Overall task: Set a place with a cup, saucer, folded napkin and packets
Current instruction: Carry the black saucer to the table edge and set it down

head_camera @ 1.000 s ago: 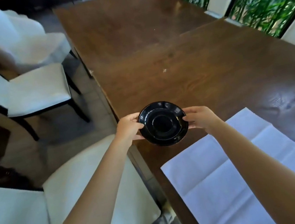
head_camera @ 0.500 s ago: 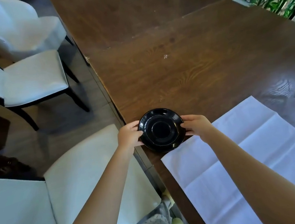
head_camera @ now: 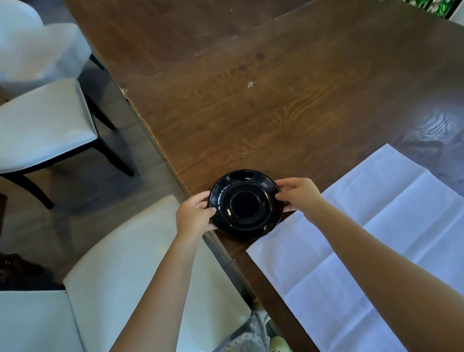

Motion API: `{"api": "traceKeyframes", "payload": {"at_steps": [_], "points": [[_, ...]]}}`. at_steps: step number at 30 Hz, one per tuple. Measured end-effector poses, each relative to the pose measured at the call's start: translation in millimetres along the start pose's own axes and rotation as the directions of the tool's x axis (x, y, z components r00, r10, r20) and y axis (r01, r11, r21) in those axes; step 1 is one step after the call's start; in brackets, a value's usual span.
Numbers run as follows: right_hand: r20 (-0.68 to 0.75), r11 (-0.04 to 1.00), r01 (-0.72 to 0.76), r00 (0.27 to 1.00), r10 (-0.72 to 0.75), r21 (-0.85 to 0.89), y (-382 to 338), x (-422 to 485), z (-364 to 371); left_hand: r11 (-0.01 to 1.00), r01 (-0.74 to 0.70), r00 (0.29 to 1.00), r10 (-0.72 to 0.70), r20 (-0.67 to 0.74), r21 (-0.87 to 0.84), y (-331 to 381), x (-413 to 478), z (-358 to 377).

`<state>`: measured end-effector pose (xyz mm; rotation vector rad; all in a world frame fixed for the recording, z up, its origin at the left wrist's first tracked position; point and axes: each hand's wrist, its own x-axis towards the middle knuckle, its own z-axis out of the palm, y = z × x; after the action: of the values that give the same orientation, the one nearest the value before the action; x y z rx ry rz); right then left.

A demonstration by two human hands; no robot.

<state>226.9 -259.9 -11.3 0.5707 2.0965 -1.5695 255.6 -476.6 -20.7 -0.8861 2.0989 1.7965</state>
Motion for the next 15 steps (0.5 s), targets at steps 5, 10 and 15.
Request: {"api": "traceKeyframes", "payload": {"at_steps": [5, 10, 15], "points": [[0.031, 1.0, 0.0, 1.0, -0.001, 0.011, 1.0, 1.0, -2.6, 0.997, -0.037, 0.999, 0.037, 0.006, 0.063, -1.9, 1.8, -0.3], [0.05, 1.0, 0.005, 0.999, -0.005, 0.001, 2.9, 1.0, -3.6, 0.993, -0.054, 0.999, 0.054, 0.004, 0.108, -2.9, 5.1, -0.1], [0.047, 1.0, -0.007, 0.999, 0.007, 0.008, 4.2, 1.2, -4.9, 0.979, -0.086, 0.996, 0.089, -0.01, 0.186, -4.5, 9.4, 0.8]]}}
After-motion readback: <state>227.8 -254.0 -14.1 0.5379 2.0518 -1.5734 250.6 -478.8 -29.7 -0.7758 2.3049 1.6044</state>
